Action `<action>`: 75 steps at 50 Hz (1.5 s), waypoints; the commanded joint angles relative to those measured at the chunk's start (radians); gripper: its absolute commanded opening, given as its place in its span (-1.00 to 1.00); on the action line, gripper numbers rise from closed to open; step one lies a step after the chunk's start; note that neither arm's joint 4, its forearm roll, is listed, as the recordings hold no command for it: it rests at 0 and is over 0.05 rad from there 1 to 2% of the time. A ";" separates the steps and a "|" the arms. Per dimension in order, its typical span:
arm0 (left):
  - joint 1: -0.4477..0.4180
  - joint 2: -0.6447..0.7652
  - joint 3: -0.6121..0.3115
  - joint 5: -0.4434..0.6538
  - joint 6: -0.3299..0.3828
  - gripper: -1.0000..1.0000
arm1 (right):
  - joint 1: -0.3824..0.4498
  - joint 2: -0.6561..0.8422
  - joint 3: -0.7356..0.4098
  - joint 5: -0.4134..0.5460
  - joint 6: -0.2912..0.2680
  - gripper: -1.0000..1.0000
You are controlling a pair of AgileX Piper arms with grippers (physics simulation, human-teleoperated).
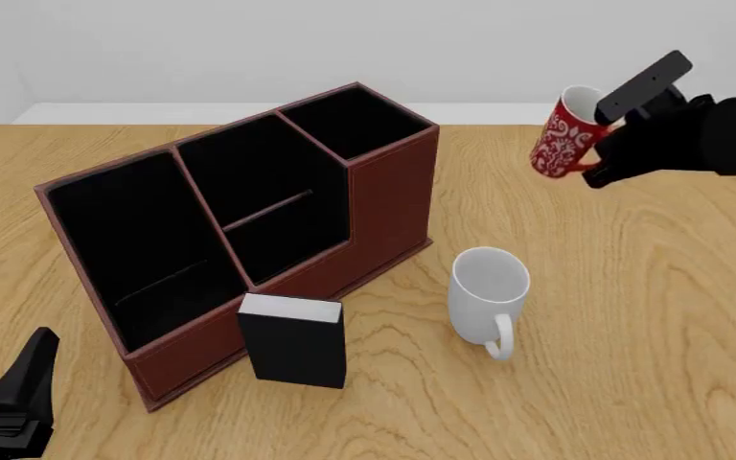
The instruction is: Pick up the red mug and place it to the right of the caddy.
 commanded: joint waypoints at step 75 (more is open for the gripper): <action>0.000 0.000 0.000 0.000 0.000 1.00 | 0.177 0.644 -0.507 0.010 -0.004 -1.00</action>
